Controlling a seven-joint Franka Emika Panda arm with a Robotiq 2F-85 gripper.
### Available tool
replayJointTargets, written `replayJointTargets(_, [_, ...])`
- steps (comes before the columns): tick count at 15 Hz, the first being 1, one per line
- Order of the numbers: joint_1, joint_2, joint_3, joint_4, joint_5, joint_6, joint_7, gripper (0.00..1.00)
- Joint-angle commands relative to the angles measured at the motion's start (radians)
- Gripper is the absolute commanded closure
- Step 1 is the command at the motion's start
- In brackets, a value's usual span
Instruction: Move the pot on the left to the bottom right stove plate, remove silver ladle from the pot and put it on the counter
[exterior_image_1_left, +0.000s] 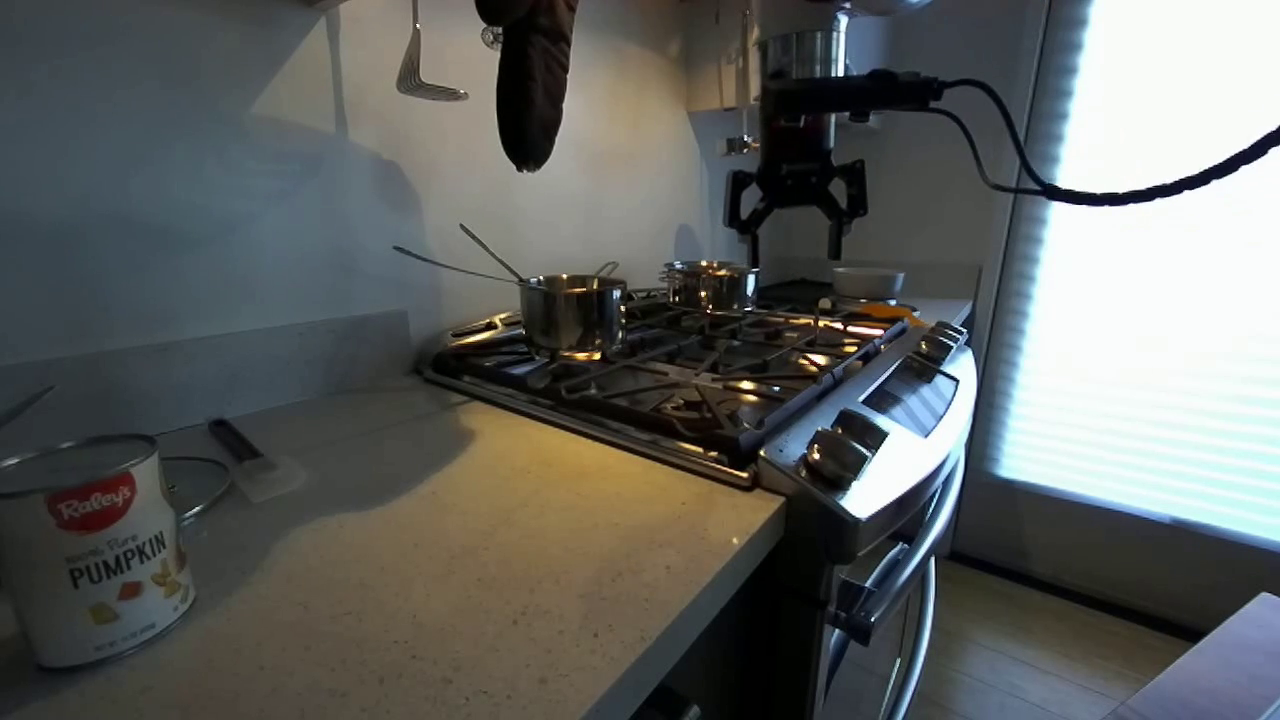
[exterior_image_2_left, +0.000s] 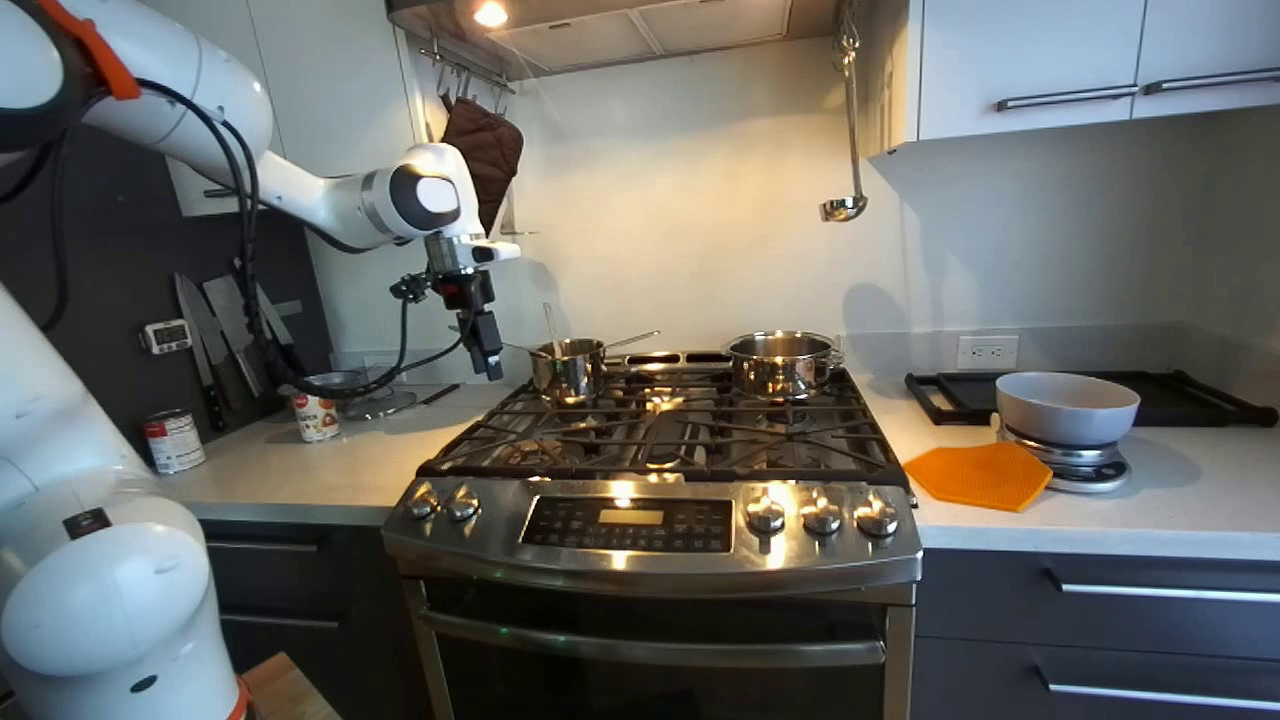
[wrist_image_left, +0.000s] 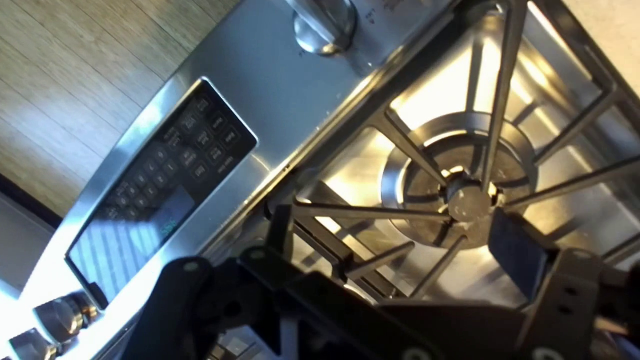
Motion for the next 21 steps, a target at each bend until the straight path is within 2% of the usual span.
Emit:
replayJointTargets(1, [0.025,0.164,-0.012,0.164,-0.049,0.021,0.093,0.00])
replayJointTargets(5, [0.068,0.302,-0.039,0.323,-0.075,0.050,0.183,0.00])
replayJointTargets(9, [0.120,0.403,-0.081,0.439,-0.096,0.131,0.248,0.00])
replayJointTargets(12, [0.156,0.452,-0.112,0.478,-0.136,0.227,0.238,0.00])
replayJointTargets(13, [0.155,0.412,-0.121,0.441,-0.104,0.202,0.219,0.00])
replayJointTargets(21, [0.176,0.447,-0.135,0.479,-0.113,0.216,0.218,0.00])
